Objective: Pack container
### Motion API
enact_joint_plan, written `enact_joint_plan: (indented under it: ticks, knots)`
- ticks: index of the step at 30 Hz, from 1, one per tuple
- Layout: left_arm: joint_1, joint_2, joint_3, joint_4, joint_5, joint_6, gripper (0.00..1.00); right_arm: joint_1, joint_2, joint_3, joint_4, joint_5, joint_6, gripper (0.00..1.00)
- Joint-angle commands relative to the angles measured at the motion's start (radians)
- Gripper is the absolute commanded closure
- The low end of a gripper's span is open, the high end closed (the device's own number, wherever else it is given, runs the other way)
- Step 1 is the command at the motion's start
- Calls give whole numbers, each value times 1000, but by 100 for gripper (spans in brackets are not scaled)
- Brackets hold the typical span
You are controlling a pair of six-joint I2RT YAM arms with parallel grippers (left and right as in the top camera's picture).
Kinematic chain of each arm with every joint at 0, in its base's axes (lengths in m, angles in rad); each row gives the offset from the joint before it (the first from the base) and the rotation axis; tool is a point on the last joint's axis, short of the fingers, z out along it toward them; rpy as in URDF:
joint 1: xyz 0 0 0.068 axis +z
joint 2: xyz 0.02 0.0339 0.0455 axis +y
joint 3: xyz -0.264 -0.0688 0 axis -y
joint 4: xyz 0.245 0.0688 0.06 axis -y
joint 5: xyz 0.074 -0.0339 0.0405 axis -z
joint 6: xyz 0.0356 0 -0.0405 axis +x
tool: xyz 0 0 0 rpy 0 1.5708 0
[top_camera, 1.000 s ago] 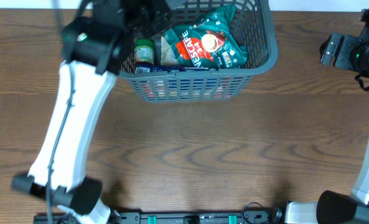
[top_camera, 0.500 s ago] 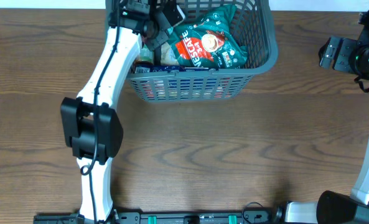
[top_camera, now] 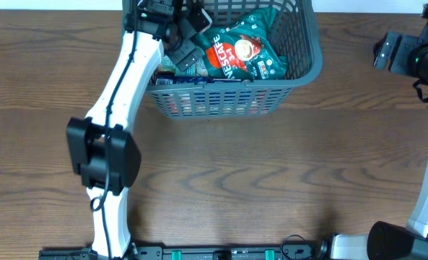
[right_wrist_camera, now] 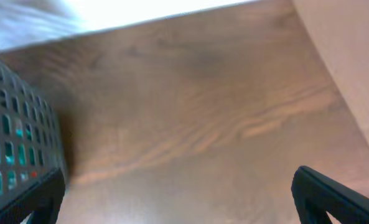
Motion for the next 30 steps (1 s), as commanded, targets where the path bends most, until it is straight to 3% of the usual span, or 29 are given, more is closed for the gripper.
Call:
enact_joint_plan:
  ticks: [1, 5, 10, 19, 25, 30]
  knots:
    - [5, -197, 19, -108, -66, -74, 1, -5, 0, 6, 85, -157, -85, 1]
    - [32, -348, 19, -227, -138, -214, 1, 0, 0, 6, 169, -239, -65, 1]
    - [90, -530, 19, -364, -140, -343, 1, 14, -24, 6, 122, -248, -50, 1]
    - [190, -762, -32, -520, -139, -430, 1, 14, -186, -3, -43, -134, 11, 1]
    - [190, -927, -290, -425, -140, -430, 1, 14, -349, -183, -61, -133, 11, 1]
    - [190, -1120, -645, -196, -140, -447, 1, 28, -546, -520, 84, -158, -49, 1]
